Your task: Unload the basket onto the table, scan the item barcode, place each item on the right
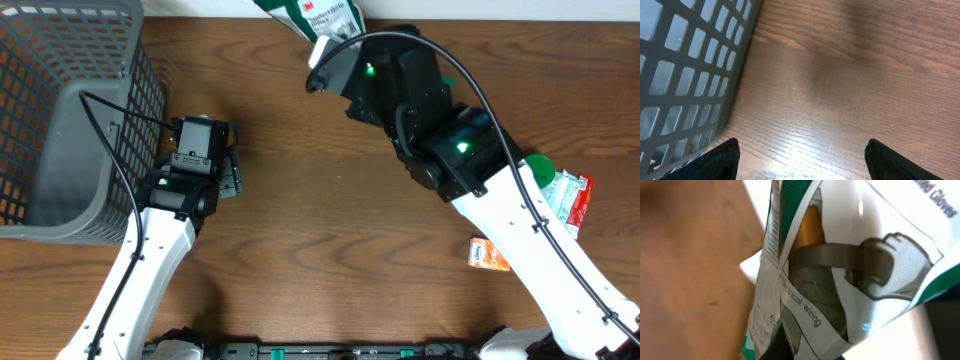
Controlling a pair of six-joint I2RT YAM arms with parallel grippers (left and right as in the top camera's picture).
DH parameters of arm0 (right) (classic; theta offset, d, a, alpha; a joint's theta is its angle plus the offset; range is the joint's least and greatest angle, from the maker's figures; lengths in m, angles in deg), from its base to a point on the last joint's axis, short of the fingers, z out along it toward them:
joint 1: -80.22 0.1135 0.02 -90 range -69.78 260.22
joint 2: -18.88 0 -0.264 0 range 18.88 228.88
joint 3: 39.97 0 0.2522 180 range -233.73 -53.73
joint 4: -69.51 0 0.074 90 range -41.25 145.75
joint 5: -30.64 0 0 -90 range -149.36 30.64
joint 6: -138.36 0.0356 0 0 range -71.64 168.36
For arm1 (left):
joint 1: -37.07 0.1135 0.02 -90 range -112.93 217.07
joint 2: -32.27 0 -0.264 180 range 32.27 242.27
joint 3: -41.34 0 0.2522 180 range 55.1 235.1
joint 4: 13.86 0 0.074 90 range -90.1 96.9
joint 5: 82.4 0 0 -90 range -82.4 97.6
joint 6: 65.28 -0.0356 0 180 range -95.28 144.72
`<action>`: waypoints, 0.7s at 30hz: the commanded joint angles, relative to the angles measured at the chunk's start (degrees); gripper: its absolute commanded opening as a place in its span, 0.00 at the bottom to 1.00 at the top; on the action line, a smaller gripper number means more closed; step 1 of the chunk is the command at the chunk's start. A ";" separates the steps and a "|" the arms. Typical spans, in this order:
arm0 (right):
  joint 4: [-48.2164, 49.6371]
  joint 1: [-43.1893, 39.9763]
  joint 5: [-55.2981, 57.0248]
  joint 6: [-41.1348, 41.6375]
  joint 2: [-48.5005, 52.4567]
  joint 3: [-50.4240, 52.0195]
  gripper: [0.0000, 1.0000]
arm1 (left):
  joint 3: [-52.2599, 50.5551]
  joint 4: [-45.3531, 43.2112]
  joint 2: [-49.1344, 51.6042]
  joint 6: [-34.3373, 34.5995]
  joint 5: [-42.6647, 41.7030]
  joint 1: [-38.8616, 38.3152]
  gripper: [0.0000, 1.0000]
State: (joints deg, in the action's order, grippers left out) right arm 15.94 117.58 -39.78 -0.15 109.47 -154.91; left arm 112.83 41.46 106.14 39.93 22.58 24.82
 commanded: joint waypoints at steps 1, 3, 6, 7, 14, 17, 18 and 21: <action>5.88 0.09 1.73 -16.96 2.12 -1.22 0.01 | 0.35 -0.02 -0.02 0.13 0.94 0.07 0.81; 12.00 0.09 3.39 -22.01 4.02 -1.22 0.01 | 0.35 -0.02 -0.02 0.13 0.94 0.07 0.81; 21.79 0.15 7.61 -28.28 7.87 -1.22 0.01 | 0.35 -0.02 -0.02 0.13 0.94 0.07 0.81; 24.30 0.20 8.90 -30.29 9.29 -1.22 0.01 | 0.35 -0.02 -0.02 0.13 0.94 0.07 0.81; 36.28 -1.57 11.45 -36.04 19.96 -1.22 0.01 | 0.35 -0.02 -0.02 0.13 0.96 0.07 0.81; 41.77 -2.80 11.39 -36.04 24.39 -1.22 0.01 | 0.35 -0.02 -0.02 0.13 0.94 0.07 0.81; 44.19 -3.19 11.19 -36.04 25.97 -1.22 0.01 | 0.35 -0.02 -0.02 0.13 0.94 0.07 0.81; 51.08 -4.37 9.05 -36.52 30.51 -1.22 0.01 | 0.35 -0.02 -0.02 0.13 0.94 0.07 0.82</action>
State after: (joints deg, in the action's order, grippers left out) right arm 64.64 114.67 -30.14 -35.02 137.73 -155.46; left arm 112.83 41.49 106.14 39.93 22.61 24.82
